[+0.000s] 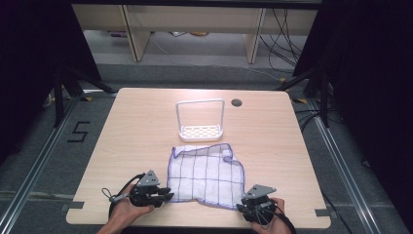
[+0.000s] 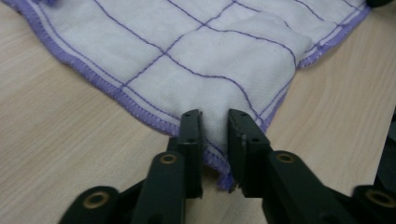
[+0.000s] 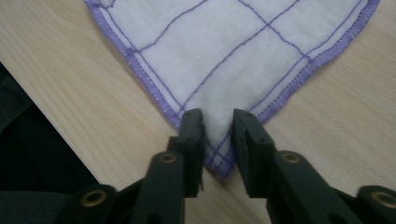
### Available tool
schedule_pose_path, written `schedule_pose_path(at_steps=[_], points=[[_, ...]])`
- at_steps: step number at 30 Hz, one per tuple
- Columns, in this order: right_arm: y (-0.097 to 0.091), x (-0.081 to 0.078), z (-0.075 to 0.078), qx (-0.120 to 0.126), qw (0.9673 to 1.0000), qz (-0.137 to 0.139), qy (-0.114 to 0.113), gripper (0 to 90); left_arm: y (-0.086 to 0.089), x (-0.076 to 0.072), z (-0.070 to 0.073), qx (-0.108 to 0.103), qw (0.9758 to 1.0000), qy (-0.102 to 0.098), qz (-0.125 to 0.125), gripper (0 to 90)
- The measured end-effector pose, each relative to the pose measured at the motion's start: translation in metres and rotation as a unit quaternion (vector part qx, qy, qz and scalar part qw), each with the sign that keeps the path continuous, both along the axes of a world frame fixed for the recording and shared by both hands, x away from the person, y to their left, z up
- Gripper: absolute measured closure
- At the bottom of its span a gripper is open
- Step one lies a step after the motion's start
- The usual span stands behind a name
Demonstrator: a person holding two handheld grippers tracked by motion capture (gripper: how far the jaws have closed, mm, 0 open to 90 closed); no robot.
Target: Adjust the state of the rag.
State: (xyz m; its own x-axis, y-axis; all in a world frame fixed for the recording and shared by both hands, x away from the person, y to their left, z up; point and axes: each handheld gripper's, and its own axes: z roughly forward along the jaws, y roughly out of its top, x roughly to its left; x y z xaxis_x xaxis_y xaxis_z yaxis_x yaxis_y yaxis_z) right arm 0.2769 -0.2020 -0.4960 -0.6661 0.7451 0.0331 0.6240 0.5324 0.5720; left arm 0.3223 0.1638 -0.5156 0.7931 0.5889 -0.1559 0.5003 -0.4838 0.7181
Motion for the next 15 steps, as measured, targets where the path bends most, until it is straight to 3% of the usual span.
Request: schedule_pose_path(at_steps=[2, 3, 4, 5, 7, 8, 9, 10, 12, 13, 14, 15], points=[[0.000, 0.000, 0.000, -0.001, 1.0000, 0.004, -0.002, 80.4, -0.001, -0.001, 0.000, -0.003, 1.0000, -0.002, -0.005, 79.4], [0.000, -0.001, 0.000, -0.002, 1.0000, 0.004, 0.000, 84.1, -0.001, -0.001, 0.000, 0.011, 0.9998, -0.007, -0.015, 82.6], [-0.001, -0.001, 0.001, 0.004, 0.9999, 0.005, 0.008, 86.8, -0.003, -0.002, 0.000, 0.004, 0.9998, -0.009, -0.016, 85.2], [-0.001, -0.001, 0.001, 0.004, 0.9999, 0.005, 0.008, 86.8, -0.002, -0.002, 0.000, 0.013, 0.9996, -0.014, -0.020, 85.2], [-0.002, -0.001, 0.000, 0.006, 1.0000, 0.006, -0.001, 87.6, -0.003, -0.004, 0.001, 0.007, 0.9997, -0.014, -0.020, 86.4], [-0.002, -0.001, 0.001, 0.008, 0.9999, 0.013, -0.006, 87.7, -0.001, -0.004, 0.002, 0.017, 0.9993, -0.018, -0.027, 86.9], [-0.003, -0.002, 0.004, 0.007, 0.9998, 0.016, -0.005, 87.8, -0.001, -0.007, 0.003, -0.001, 0.9998, -0.009, -0.019, 87.0], [-0.005, -0.002, 0.008, 0.016, 0.9993, 0.022, -0.027, 87.8, 0.002, -0.010, 0.007, -0.001, 0.9994, -0.014, -0.031, 87.1], [-0.006, -0.005, 0.012, 0.018, 0.9995, 0.020, -0.018, 87.8, 0.004, -0.013, 0.008, -0.006, 0.9995, -0.010, -0.030, 87.1], [-0.007, -0.009, 0.014, 0.030, 0.9985, 0.026, -0.036, 87.8, 0.005, -0.016, 0.010, -0.009, 0.9992, -0.009, -0.037, 87.0], [-0.007, -0.009, 0.014, 0.030, 0.9985, 0.026, -0.036, 87.8, 0.006, -0.020, 0.011, -0.009, 0.9990, -0.009, -0.044, 87.0], [-0.008, -0.012, 0.017, 0.030, 0.9988, 0.028, -0.025, 87.8, 0.007, -0.024, 0.011, -0.007, 0.9987, -0.005, -0.051, 86.9]])
